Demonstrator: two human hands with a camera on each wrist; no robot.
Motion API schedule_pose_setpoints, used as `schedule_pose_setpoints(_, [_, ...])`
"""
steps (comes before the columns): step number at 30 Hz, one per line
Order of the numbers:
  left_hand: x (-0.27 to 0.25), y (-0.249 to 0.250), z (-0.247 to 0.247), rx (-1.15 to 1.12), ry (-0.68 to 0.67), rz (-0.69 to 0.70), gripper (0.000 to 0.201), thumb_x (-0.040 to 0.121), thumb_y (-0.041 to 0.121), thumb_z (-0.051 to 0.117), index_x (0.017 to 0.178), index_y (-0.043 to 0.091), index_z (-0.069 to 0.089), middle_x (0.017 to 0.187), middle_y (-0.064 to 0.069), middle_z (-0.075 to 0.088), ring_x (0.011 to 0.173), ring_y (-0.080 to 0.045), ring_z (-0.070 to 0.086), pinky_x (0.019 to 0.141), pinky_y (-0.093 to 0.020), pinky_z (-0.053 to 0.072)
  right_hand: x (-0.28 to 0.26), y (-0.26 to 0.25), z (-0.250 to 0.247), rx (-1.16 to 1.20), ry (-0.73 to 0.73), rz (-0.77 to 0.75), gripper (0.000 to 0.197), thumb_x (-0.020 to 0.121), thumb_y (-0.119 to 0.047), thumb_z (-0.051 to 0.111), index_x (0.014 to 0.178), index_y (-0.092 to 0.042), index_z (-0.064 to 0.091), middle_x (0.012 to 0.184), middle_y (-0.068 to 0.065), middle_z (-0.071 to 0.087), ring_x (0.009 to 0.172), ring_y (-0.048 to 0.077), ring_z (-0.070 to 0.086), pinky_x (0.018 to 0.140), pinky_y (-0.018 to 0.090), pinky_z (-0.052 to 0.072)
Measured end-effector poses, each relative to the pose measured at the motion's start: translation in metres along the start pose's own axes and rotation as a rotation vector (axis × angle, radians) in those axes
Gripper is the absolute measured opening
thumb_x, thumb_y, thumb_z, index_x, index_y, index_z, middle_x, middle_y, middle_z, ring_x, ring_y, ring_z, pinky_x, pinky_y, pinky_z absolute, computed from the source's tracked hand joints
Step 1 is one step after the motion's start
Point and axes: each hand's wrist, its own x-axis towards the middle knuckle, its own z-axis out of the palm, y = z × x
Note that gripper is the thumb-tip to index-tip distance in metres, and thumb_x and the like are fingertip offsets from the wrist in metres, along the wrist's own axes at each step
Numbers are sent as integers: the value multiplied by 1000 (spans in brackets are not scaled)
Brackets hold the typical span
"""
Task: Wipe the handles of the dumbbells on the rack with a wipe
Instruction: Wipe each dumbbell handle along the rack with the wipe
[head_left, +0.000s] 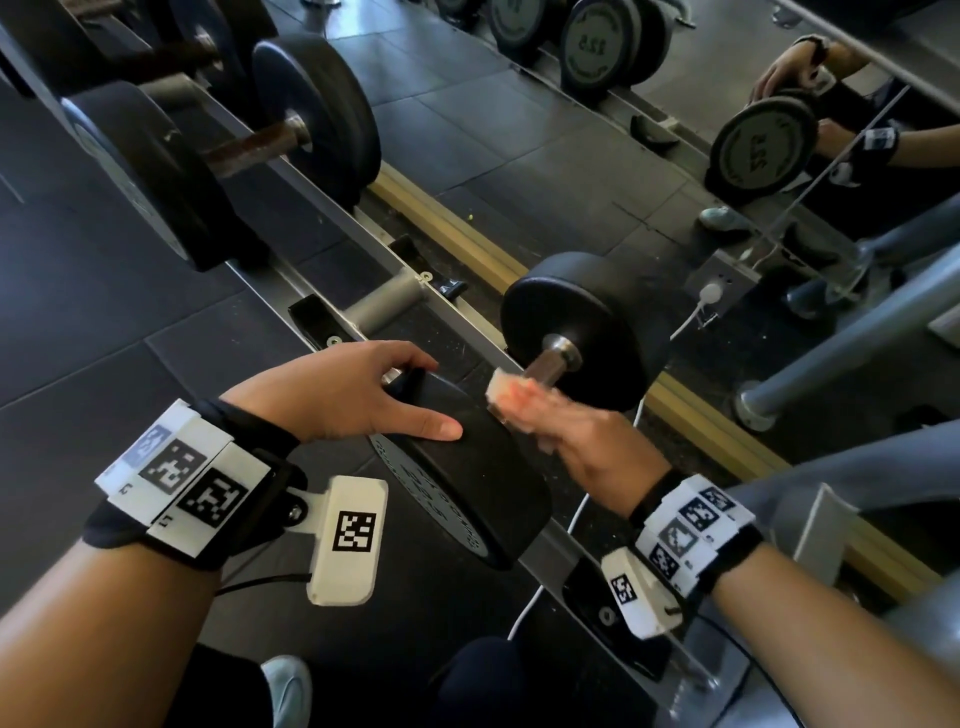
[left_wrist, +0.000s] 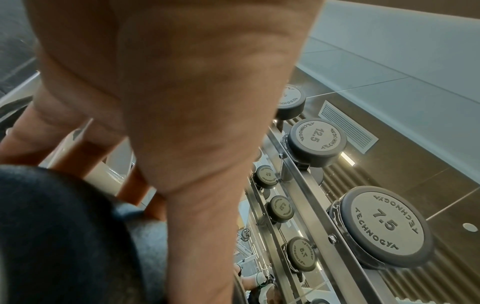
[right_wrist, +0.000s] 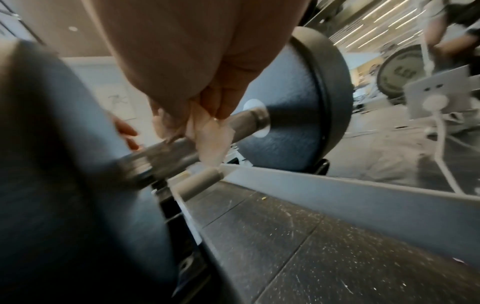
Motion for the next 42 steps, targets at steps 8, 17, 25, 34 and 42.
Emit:
schedule_pose_setpoints(8, [3,-1,1,-27,-8,1,95,49,76,66,135,43,45,120,15,54,111,-11,55,92,-28,43,-5,-9,15,105,137,115,55,101,0,44,149,-28,37,156,-6,36,146,3,29,120,27,28])
schedule_pose_setpoints(17, [3,-1,-1,-15,-19,-12,97,48,77,65,136,43,44,129,13,52,116,-14,53,104,-38,43,2,-2,1,205,195,280,54,102,-1,42,146,-31,38,155,-2,39,145,10,33,120,32,29])
schedule_pose_setpoints(25, [-1,1,0,-3,-23,-1,96,50,77,62,137,41,44,129,9,54,111,-12,57,100,-34,45,-14,-25,18,329,265,286,43,102,-12,49,141,-31,52,118,-29,62,95,-16,59,83,5,46])
schedule_pose_setpoints(34, [1,2,-1,-1,-27,-16,94,50,76,64,136,45,44,122,15,51,110,-10,55,97,-30,41,-22,-12,46,898,640,722,39,103,-21,48,142,-24,52,135,1,61,122,14,59,108,41,47])
schedule_pose_setpoints(42, [1,2,0,-19,-30,-32,92,50,74,64,135,46,44,124,12,52,112,-12,54,97,-31,41,1,-27,56,1103,570,664,34,103,-18,48,132,-32,59,129,2,66,116,12,65,100,33,52])
